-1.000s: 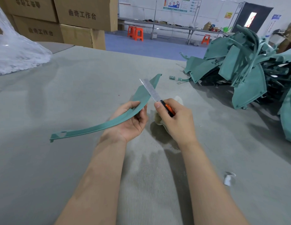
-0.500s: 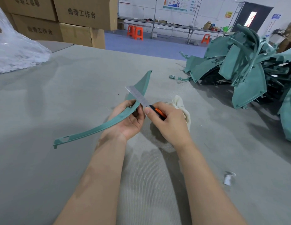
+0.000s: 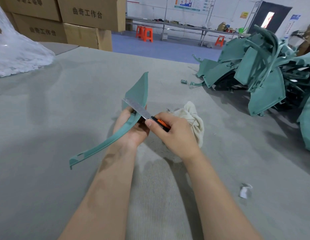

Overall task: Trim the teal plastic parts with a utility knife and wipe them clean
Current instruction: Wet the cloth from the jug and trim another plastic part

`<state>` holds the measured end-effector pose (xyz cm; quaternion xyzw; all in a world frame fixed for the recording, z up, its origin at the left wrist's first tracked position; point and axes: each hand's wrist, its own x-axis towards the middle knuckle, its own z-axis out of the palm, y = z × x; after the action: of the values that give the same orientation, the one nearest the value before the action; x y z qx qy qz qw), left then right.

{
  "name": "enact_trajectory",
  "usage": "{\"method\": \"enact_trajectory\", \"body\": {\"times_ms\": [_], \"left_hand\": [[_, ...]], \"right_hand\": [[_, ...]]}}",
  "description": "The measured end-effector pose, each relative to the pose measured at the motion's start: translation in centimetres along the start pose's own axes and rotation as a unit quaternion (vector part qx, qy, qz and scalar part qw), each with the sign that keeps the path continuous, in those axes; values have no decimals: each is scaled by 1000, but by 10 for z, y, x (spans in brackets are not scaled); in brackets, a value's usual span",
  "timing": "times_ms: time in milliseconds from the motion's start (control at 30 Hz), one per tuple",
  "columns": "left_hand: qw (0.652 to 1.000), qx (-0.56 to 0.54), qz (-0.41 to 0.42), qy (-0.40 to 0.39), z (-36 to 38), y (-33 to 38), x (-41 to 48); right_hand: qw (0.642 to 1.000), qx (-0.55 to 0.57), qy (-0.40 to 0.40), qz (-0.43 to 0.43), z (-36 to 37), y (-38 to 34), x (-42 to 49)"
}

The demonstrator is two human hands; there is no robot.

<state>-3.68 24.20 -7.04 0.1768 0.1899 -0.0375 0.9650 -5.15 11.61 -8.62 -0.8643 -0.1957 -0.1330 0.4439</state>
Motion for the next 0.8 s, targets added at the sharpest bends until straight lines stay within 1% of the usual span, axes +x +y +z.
{"method": "enact_trajectory", "body": {"times_ms": [133, 233, 300, 333, 433, 567, 633, 733, 800], "left_hand": [[999, -24, 18, -25, -3, 2, 0], [999, -12, 32, -20, -6, 4, 2], [998, -56, 20, -29, -8, 5, 3], [998, -54, 30, -28, -8, 4, 5], [994, 39, 104, 8, -5, 6, 14], [990, 55, 127, 9, -9, 9, 20], [991, 16, 131, -18, -17, 7, 21], [986, -102, 114, -68, -23, 5, 17], [982, -131, 121, -65, -21, 9, 15]], "right_hand": [[1000, 10, -23, -7, 3, -3, -2], [999, 15, -40, -8, 4, -5, -4], [999, 15, -51, -12, 4, -6, -4], [998, 16, -58, -14, 4, -7, -4], [996, 26, -80, -17, 5, -10, -4], [994, 41, -100, -16, 6, -12, -6], [992, 51, -114, -8, 6, -13, -6], [989, 63, -135, -1, 7, -17, -7], [986, 72, -151, -5, 7, -21, -11]]}}
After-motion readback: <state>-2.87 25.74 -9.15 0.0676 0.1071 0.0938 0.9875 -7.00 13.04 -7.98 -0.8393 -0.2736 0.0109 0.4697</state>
